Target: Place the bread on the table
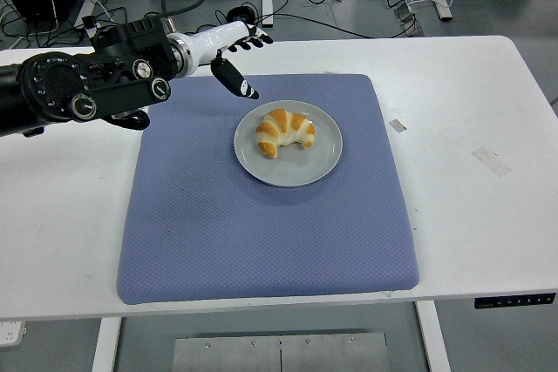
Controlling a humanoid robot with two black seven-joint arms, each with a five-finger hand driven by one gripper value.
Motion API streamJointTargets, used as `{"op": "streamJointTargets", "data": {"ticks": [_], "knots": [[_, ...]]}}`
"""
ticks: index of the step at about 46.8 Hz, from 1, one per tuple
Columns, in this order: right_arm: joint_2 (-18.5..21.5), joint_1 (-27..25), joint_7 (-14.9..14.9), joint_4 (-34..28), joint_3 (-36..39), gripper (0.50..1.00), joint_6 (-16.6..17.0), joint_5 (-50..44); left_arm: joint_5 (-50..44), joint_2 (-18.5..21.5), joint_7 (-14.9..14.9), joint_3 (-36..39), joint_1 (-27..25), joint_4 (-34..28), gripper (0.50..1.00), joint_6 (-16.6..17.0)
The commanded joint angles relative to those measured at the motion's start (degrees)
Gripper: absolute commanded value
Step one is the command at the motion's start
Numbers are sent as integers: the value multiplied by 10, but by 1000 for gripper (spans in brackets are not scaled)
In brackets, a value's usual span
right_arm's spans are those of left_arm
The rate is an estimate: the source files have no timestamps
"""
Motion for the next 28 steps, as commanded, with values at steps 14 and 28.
{"op": "streamJointTargets", "data": {"ticks": [14, 28], "knots": [[0, 0, 0, 0, 0, 1000, 0, 0, -9, -35, 0, -54, 37, 0, 905, 0], [0, 0, -1, 0, 0, 1000, 0, 0, -10, -43, 0, -55, 60, 6, 904, 3]]}}
